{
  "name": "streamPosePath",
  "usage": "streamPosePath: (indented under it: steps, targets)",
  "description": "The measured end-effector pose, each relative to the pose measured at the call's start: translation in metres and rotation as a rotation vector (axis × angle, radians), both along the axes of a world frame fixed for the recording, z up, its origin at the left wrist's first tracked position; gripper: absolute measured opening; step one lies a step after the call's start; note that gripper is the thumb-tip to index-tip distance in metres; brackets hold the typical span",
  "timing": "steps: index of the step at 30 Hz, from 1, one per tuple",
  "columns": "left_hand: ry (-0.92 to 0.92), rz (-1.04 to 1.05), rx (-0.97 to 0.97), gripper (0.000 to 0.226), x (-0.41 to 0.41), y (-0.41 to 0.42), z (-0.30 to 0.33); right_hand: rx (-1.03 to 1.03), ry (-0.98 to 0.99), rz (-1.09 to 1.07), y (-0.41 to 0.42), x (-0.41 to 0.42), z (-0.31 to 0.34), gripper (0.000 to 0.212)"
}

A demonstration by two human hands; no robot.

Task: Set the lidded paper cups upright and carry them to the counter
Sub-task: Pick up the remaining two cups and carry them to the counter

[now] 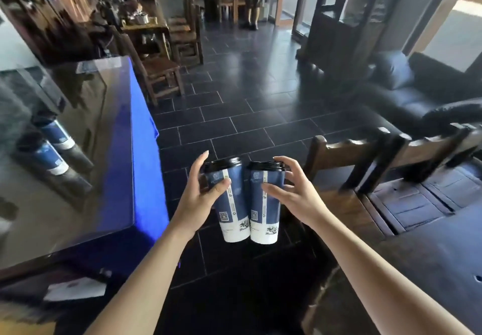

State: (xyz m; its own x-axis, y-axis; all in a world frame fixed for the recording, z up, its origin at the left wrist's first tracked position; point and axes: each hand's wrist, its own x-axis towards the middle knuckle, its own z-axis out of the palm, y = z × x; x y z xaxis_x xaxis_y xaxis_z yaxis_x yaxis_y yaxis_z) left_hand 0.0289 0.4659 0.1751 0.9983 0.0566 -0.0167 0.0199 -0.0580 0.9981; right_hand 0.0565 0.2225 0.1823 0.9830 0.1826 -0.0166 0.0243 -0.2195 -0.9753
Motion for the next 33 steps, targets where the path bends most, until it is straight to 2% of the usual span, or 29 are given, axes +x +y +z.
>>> streamPosePath:
  steps: [10,22,33]
  targets:
    - [0.07,0.203,0.025,0.061,0.069,0.038,-0.025,0.003,0.018,0.148,0.03,0.118,-0.019,0.054]
    - [0.102,0.363,0.094,0.065,0.234,0.051,-0.024,0.045,0.003,0.253,0.048,0.308,-0.036,0.06]
    - [0.098,0.608,0.014,0.061,0.319,0.133,-0.044,-0.059,-0.026,0.428,0.14,0.444,-0.04,0.067]
